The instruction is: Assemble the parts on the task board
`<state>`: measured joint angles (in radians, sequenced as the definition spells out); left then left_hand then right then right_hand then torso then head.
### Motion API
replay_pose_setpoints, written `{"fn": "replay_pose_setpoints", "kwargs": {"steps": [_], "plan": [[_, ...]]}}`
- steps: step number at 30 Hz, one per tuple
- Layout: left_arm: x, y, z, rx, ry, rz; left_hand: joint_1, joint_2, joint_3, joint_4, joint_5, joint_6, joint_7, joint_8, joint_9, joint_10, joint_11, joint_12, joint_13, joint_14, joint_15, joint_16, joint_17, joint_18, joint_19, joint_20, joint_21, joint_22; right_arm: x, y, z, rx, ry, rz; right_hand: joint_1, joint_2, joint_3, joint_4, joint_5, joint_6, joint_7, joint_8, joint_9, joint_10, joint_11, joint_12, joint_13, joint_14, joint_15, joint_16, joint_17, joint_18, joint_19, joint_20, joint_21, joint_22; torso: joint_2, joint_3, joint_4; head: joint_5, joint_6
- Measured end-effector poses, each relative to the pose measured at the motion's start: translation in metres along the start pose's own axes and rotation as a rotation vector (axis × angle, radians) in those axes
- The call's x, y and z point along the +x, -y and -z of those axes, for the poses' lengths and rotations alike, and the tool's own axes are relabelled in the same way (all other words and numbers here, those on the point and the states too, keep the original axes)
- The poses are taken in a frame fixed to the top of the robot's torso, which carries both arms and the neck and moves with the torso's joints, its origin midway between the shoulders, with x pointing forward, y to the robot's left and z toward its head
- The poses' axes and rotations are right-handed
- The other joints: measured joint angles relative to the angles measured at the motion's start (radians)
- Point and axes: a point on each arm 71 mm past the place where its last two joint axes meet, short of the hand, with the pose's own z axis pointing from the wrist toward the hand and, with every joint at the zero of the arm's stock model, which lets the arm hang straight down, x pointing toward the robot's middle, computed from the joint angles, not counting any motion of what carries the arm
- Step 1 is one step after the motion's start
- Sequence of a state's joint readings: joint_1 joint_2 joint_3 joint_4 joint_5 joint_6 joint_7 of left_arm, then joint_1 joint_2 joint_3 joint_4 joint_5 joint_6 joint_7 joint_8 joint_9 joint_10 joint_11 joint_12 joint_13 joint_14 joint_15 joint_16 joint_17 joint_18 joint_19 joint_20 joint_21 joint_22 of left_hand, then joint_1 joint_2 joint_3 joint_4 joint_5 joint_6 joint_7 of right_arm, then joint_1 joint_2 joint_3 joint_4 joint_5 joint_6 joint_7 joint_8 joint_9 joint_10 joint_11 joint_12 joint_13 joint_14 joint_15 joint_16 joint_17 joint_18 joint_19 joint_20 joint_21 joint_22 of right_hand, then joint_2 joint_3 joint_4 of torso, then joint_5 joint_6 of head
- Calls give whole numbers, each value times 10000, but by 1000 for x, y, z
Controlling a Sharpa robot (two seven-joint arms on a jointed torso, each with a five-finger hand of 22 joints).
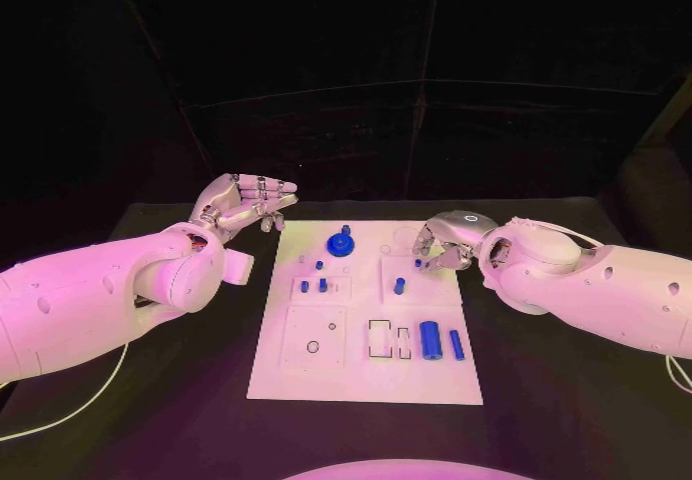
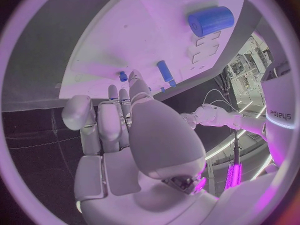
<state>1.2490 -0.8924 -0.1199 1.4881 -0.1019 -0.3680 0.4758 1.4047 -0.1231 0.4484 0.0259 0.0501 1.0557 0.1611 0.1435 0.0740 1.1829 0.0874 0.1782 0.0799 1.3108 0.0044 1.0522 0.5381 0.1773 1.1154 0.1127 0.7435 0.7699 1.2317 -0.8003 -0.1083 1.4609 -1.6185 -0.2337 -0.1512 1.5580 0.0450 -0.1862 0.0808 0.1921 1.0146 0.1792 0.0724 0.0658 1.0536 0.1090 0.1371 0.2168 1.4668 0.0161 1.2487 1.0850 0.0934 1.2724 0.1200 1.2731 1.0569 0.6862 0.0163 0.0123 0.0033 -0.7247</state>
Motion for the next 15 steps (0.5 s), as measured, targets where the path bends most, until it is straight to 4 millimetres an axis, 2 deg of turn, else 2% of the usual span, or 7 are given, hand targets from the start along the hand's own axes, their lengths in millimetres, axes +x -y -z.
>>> {"fn": "replay_pose_setpoints", "kwargs": {"steps": [2, 5, 15], "plan": [[0, 0, 1, 4, 88, 186, 0, 0, 0, 0, 0, -33, 33, 0, 0, 0, 0, 0, 0, -12, 12, 0, -23, 0, -20, -20, 0, -8, 2, 0, 0, 32, -55, 36, 55, 55, 105, -63, -80, 0, 0, 0, 0, 0, 0, 0, -103, 0, 0, 14, 65, 0, 29, 29, 0, 46, 2, -1, 2, -8, -12], [0, 0, 1, 12, 204, 409, 0, 0, 0, 0, 0, -33, 33, 0, 0, 0, 0, 0, 0, -13, 13, -37, -41, 0, -35, -35, 0, -12, 5, 0, -1, 118, -142, 62, 290, 286, 383, -125, -355, 36, -36, 0, 0, 0, 0, -19, -327, 0, 0, 61, 124, 0, 54, 53, 0, 150, 3, -1, 6, -9, -26], [-2, -1, 2, 1, 409, 761, 0, 0, 0, 0, 0, -34, 33, 0, -10, -38, 38, 0, -1, -12, 13, -105, -102, 0, -35, -35, -69, -34, 8, 0, -3, 234, -307, 108, 824, 576, 1291, -342, -756, 392, -143, 0, 19, 423, -124, -67, -897, 0, -1, 116, 98, -2, 278, -31, 257, 476, 4, 3, 12, 32, -53]]}}
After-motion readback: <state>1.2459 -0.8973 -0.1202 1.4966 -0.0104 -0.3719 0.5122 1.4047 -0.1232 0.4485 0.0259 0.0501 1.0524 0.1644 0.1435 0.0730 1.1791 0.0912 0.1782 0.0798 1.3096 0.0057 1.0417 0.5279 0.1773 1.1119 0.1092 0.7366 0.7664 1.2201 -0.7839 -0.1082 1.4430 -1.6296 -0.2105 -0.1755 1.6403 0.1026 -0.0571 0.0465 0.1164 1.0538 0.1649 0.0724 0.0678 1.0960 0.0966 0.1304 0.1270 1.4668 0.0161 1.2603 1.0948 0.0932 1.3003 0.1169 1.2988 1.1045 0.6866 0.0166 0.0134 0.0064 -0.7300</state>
